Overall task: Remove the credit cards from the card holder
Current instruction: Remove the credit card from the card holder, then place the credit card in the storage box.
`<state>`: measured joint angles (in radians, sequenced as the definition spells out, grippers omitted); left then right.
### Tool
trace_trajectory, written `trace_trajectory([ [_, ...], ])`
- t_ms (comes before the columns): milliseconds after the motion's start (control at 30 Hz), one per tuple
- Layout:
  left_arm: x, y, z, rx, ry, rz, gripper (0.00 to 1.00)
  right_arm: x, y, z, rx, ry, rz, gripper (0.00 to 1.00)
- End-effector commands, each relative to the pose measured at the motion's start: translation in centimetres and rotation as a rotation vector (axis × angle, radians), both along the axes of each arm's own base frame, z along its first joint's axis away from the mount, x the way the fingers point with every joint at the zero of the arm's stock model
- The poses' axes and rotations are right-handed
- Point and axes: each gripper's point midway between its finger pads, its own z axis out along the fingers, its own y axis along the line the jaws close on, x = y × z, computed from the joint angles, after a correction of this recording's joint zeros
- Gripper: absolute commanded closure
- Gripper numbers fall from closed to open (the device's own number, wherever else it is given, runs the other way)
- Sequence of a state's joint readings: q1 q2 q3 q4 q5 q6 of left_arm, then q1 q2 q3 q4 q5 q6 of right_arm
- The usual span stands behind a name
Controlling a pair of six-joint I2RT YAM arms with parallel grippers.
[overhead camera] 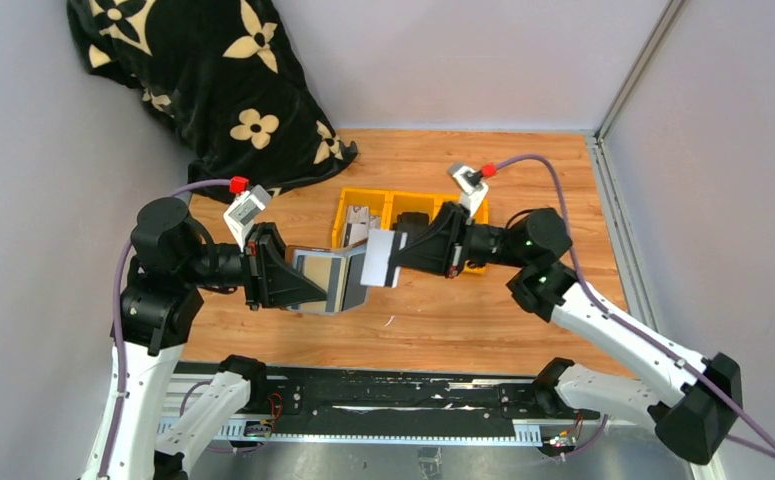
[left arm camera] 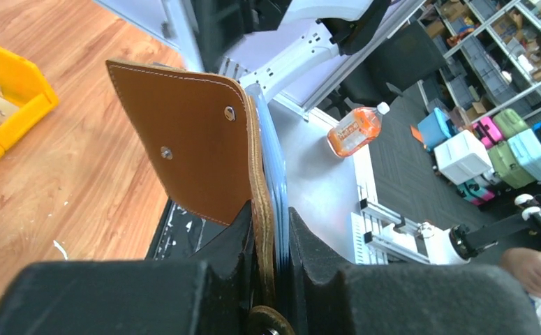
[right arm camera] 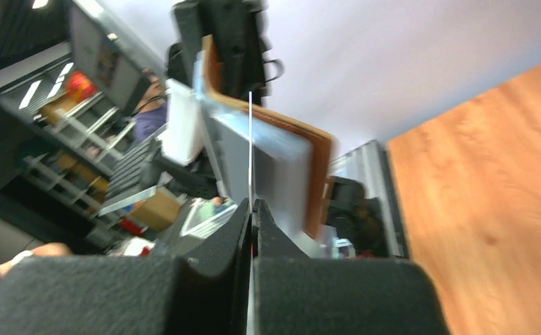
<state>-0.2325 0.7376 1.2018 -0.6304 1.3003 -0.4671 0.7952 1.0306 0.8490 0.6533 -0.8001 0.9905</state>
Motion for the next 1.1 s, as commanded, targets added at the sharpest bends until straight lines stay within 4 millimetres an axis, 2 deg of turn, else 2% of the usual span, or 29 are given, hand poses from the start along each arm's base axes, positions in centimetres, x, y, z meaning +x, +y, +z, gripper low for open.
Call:
trace_trajectory([
  [0,-1.6,0.4,1.3,-0.011,-0.135,-0.048,1.00,4.4,-3.6,-2.4,-0.086,0.047,-0.153,1.00],
  [33,-1.7,0.5,1.0,0.007,-0.161,-0.039,1.00,6.1,-4.8,-2.8,-0.094,0.067,-0.212,1.00],
  [133,-1.5,1.0,0.6,0.068,-0.242,0.003,1.00,8.5,-6.2,-4.1,-0.119,0.116,-0.274,1.00],
  [267,-0.5,1.6,-0.2,0.145,-0.292,0.074,1.00,11.9,-5.6,-6.7,-0.178,0.169,-0.310,1.00],
  [367,-0.2,1.9,-0.7,0.170,-0.330,0.114,1.00,15.6,-4.0,-10.1,-0.261,0.232,-0.343,1.00],
  [467,-0.8,2.1,-0.7,0.165,-0.349,0.114,1.00,18.9,-1.4,-13.3,-0.348,0.280,-0.356,1.00],
  [567,-1.5,2.1,-0.3,0.151,-0.351,0.105,1.00,21.6,1.5,-17.8,-0.499,0.316,-0.369,1.00],
  [733,-2.6,2.2,-0.1,0.136,-0.346,0.102,1.00,26.0,4.7,-23.0,-0.629,0.386,-0.443,1.00],
  [933,-2.9,2.2,-0.8,0.135,-0.332,0.095,1.00,28.9,6.8,-27.9,-0.777,0.392,-0.562,1.00],
  [1067,-3.0,2.2,-1.0,0.134,-0.322,0.089,1.00,28.8,8.5,-30.4,-0.846,0.396,-0.546,1.00],
])
